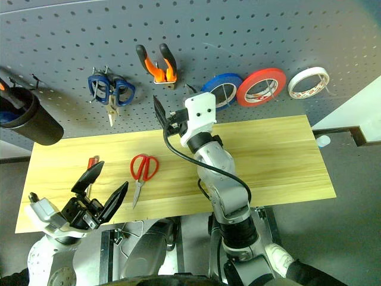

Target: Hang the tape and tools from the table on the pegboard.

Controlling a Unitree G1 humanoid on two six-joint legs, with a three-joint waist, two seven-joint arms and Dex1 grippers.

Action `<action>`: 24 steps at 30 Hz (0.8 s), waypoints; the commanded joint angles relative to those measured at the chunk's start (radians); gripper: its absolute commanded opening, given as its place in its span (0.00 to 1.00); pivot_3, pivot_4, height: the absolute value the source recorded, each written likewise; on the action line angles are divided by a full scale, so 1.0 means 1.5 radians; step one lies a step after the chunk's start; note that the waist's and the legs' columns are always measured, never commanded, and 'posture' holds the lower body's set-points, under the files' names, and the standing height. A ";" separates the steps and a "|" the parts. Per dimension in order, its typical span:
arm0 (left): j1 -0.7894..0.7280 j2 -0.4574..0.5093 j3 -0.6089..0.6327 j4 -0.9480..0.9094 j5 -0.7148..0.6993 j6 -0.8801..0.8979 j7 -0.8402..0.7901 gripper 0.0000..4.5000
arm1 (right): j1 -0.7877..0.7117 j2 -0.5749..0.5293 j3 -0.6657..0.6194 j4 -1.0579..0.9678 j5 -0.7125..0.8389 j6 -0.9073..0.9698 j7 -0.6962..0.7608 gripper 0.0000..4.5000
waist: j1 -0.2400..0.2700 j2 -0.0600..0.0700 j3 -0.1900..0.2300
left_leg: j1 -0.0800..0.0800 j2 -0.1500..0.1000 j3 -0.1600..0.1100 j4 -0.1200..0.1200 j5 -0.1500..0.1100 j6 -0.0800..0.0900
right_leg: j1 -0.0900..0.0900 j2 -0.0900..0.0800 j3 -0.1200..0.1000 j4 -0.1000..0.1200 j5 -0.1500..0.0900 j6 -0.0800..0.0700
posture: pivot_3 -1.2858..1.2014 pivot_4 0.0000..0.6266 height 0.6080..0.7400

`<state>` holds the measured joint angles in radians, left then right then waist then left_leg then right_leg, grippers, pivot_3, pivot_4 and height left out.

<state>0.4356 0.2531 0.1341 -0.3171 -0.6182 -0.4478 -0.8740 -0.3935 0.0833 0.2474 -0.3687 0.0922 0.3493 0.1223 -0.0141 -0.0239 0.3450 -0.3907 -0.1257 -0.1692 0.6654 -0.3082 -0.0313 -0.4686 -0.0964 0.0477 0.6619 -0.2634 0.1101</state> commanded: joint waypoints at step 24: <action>0.053 0.029 0.018 0.010 0.083 0.068 0.074 1.00 | 0.296 -0.229 0.002 -0.276 0.155 0.242 0.160 0.98 | 0.005 0.000 0.000 | 0.000 0.000 0.000 -0.001 -0.001 0.001 | 0.001 0.000 0.000 -0.003 0.000 0.001 | 0.55 0.55 0.90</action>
<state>0.4908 0.2813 0.1392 -0.3052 -0.5413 -0.3817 -0.8026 0.0317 -0.2338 0.2644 -0.7093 0.2914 0.7181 0.3168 -0.0074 -0.0241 0.3449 -0.3908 -0.1255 -0.1692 0.6645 -0.3090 -0.0299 -0.4664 -0.0965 0.0476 0.6567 -0.2627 0.1116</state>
